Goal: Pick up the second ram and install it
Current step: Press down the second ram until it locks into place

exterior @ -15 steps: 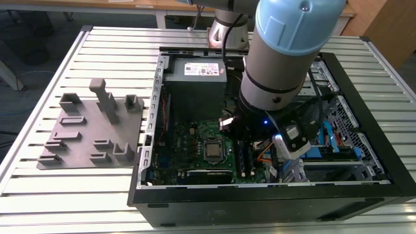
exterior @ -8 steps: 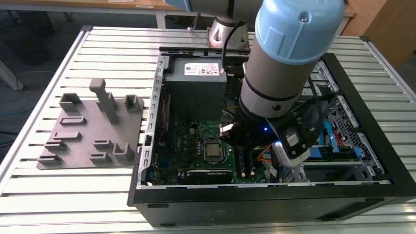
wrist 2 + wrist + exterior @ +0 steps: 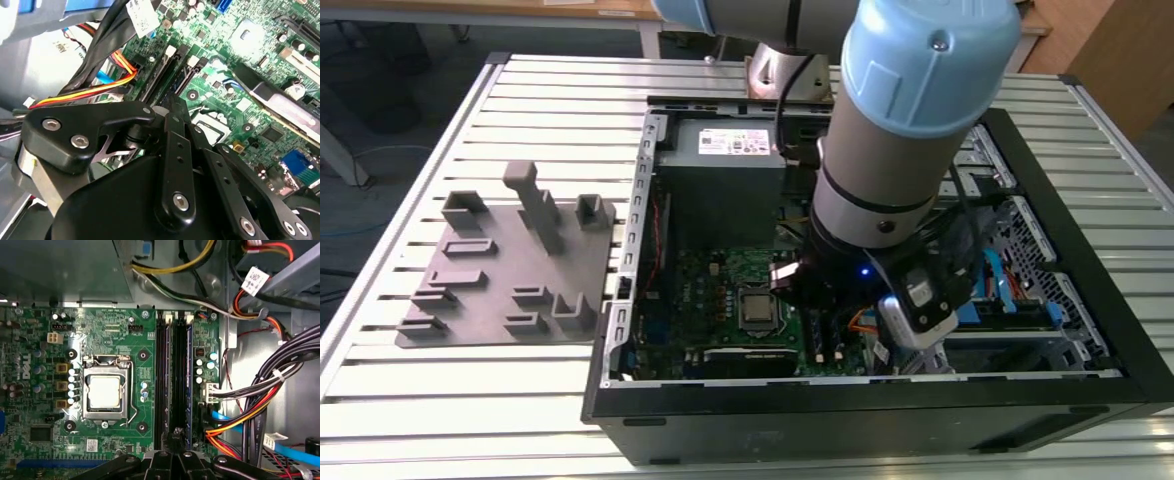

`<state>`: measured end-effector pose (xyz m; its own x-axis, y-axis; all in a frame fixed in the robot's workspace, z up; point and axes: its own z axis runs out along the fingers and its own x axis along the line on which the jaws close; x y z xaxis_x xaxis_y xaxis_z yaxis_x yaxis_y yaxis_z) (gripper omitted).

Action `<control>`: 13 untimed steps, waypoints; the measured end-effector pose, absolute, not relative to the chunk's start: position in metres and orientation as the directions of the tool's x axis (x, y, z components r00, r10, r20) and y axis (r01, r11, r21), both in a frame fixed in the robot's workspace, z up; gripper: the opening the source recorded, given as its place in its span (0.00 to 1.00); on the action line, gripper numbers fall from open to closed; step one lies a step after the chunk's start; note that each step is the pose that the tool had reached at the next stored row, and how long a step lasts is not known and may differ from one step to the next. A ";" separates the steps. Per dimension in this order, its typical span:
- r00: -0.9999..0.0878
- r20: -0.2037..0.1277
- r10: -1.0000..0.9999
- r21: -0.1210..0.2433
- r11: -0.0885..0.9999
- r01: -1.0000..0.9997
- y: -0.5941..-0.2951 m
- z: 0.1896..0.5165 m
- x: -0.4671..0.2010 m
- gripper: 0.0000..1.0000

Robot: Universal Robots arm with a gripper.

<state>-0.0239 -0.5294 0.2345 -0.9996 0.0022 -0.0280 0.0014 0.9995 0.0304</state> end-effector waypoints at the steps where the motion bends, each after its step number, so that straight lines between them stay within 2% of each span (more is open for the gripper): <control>1: -1.000 -0.028 0.002 0.023 1.000 0.001 -0.529 0.234 -0.024 0.07; 4: -1.000 -0.028 0.002 0.004 1.000 0.001 -0.529 0.232 -0.024 0.07; 13: -1.000 -0.028 0.002 0.003 1.000 0.001 -0.529 0.223 -0.024 0.07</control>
